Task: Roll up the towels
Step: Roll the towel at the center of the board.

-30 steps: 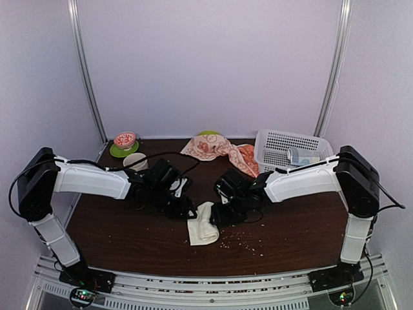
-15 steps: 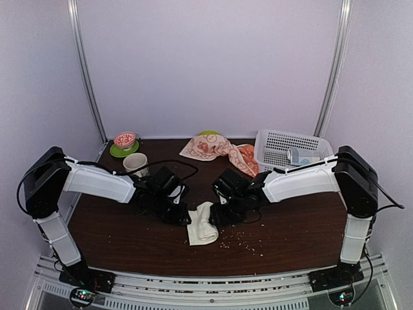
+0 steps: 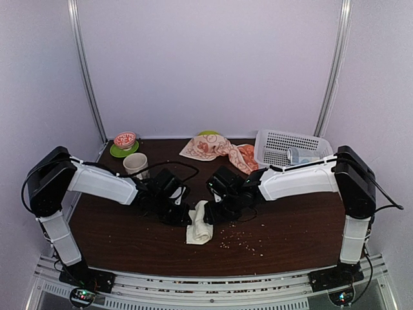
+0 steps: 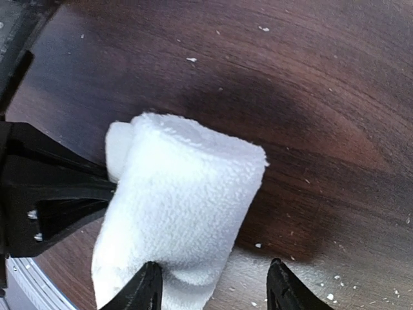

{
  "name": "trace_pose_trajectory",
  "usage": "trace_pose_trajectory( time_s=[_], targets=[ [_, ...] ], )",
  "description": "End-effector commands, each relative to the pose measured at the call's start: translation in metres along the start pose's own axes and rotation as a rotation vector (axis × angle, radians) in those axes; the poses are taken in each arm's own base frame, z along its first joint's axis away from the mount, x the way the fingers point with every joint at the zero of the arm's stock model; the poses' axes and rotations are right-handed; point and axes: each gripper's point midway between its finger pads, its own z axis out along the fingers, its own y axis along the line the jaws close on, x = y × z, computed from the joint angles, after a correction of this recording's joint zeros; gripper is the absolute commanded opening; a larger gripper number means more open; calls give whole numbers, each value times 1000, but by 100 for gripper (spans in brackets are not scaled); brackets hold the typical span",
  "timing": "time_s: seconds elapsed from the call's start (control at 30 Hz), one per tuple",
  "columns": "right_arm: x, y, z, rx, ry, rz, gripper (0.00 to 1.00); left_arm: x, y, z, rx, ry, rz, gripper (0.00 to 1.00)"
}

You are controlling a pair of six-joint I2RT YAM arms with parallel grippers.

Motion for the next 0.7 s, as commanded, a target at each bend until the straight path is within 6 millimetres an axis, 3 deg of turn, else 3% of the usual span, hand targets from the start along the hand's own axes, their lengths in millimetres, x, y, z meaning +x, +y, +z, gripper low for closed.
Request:
trace_pose_trajectory(
  time_s=[0.0, 0.67],
  targets=[
    [-7, 10, 1, 3, -15, -18, 56, 1, -1, 4, 29, -6, -6, 0],
    [-5, 28, 26, -27, 16, -1, 66, 14, 4, 1, 45, -2, -18, 0]
  ],
)
